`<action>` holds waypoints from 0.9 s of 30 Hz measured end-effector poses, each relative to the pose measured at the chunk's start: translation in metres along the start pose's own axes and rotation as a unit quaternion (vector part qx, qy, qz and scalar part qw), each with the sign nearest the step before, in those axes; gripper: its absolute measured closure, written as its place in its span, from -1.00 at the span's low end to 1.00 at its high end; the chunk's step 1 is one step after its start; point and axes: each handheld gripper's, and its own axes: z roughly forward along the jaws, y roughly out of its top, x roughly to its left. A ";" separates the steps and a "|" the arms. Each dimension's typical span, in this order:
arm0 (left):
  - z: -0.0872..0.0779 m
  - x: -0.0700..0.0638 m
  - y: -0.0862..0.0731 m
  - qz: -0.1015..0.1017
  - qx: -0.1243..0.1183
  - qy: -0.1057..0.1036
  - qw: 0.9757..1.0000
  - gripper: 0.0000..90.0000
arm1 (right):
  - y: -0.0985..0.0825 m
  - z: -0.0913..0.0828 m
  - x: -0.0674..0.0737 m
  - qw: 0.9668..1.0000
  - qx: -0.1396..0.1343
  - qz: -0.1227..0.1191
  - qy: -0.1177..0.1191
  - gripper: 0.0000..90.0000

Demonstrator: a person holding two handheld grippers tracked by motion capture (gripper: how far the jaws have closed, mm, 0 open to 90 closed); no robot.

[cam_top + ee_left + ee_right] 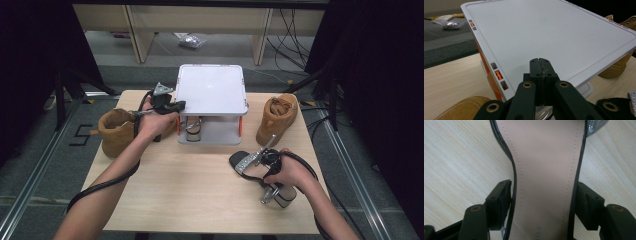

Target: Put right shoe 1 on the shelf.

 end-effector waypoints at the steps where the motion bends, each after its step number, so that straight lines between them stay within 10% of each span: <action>1: 0.000 0.000 0.000 0.000 0.000 0.000 1.000 0.98 | 0.000 0.001 0.000 1.000 0.001 -0.005 -0.002 -0.16; 22: 0.000 0.000 0.000 0.000 0.000 0.000 1.000 0.98 | 0.001 -0.003 0.014 0.997 -0.052 0.064 0.007 -0.03; 27: 0.000 0.000 0.000 0.002 0.001 -0.001 1.000 0.98 | 0.007 -0.008 0.020 0.984 -0.095 0.147 0.018 -0.03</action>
